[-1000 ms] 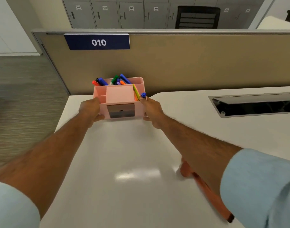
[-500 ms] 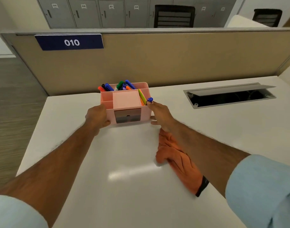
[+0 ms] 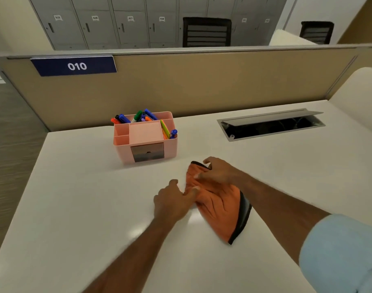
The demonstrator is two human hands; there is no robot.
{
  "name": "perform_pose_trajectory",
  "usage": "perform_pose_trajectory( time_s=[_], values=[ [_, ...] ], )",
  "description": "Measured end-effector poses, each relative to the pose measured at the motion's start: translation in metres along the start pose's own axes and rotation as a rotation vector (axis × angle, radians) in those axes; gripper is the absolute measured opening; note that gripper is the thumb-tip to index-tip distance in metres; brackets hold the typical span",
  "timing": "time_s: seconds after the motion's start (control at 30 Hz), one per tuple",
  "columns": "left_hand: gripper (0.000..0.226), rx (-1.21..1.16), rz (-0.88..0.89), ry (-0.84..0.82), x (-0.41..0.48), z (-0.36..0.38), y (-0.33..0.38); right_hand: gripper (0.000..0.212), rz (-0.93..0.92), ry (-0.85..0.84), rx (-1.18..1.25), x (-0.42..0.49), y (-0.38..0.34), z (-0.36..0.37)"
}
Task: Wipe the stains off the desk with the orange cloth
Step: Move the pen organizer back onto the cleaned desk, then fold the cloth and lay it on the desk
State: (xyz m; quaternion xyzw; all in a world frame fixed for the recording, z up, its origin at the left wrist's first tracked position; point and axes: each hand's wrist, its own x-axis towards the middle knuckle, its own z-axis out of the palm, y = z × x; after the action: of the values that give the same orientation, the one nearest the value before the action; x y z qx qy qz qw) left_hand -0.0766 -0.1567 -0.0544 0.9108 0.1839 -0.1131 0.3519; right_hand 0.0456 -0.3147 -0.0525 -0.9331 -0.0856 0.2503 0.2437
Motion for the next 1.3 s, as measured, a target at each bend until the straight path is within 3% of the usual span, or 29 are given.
perform_pose_trajectory(
  time_s=[0.07,0.2,0.37,0.57,0.7,0.87,0.97,1.03,1.13,1.3],
  values=[
    [0.092,0.003,-0.064,-0.096,0.001,0.004,0.006,0.065,-0.006,0.007,-0.039,0.002,-0.001,0.003],
    [0.063,-0.082,-0.033,-0.115,0.006,0.001,0.008,0.034,-0.064,-0.037,0.081,-0.004,0.009,-0.007],
    [0.028,-0.143,0.054,-0.032,0.011,-0.005,0.011,0.030,-0.106,0.071,0.337,-0.032,0.047,-0.042],
    [0.012,-0.474,0.214,-0.003,0.012,0.006,0.049,0.037,-0.124,0.214,0.526,-0.078,0.102,-0.088],
    [0.014,-0.665,0.339,-0.070,0.007,0.033,0.090,0.033,-0.107,0.340,0.620,-0.088,0.132,-0.109],
    [0.027,-0.906,0.162,-0.160,0.016,0.068,0.137,0.035,-0.020,0.398,0.654,-0.085,0.168,-0.129],
    [0.043,-0.993,-0.003,-0.208,0.028,0.083,0.157,0.052,0.033,0.305,0.768,-0.080,0.182,-0.146],
    [0.048,-1.053,-0.071,-0.334,0.041,0.090,0.168,0.057,0.031,0.176,0.830,-0.072,0.197,-0.159],
    [0.069,-1.003,-0.012,-0.483,0.060,0.095,0.175,0.067,-0.008,0.135,0.832,-0.059,0.211,-0.176],
    [0.083,-0.935,0.011,-0.401,0.091,0.119,0.197,0.073,0.017,0.325,0.762,-0.024,0.226,-0.197]
  ],
)
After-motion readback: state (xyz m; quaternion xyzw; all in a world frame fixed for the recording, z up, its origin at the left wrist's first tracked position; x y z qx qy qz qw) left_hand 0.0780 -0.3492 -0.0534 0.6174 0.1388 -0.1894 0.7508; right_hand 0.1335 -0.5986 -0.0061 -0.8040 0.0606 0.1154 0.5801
